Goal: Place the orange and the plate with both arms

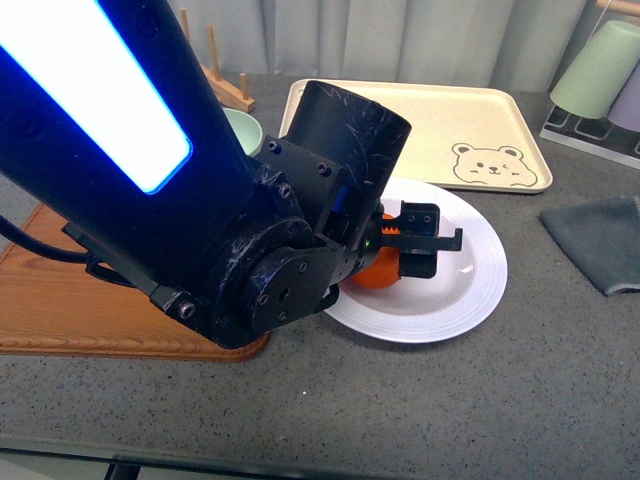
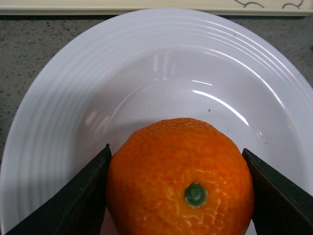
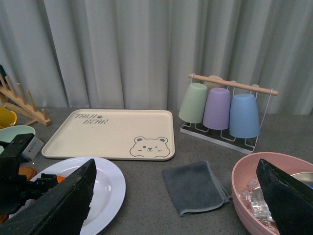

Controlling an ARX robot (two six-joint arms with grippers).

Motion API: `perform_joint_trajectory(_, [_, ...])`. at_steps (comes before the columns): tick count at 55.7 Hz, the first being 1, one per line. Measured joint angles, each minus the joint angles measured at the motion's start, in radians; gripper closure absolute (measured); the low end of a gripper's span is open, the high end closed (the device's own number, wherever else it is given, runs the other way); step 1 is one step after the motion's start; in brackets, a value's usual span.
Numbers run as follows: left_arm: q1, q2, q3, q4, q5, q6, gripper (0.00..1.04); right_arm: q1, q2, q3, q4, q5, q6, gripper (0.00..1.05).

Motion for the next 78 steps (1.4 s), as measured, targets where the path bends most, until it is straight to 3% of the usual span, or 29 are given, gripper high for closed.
perform_joint_trajectory(5, [0.001,-0.001,0.000,-0.003,-0.006,0.003,0.32,0.000,0.000,0.000,0.000,0.000,0.000,0.09])
perform_joint_trajectory(15, [0.004,-0.051,-0.042,-0.003,-0.045,0.024,0.05,0.000,0.000,0.000,0.000,0.000,0.000,0.09])
perform_joint_trajectory(31, [0.021,-0.339,-0.223,0.041,-0.176,0.031,0.06,0.000,0.000,0.000,0.000,0.000,0.000,0.09])
perform_joint_trajectory(44, [0.079,-0.648,-0.517,0.106,-0.269,0.061,0.06,0.000,0.000,0.000,0.000,0.000,0.000,0.09])
perform_joint_trajectory(58, [0.177,-1.107,-0.838,-0.060,-0.301,0.066,0.06,0.000,0.000,0.000,0.000,0.000,0.000,0.09])
perform_joint_trajectory(78, [0.235,-1.806,-0.981,-0.570,-0.371,0.033,0.06,0.000,0.000,0.000,0.000,0.000,0.000,0.09])
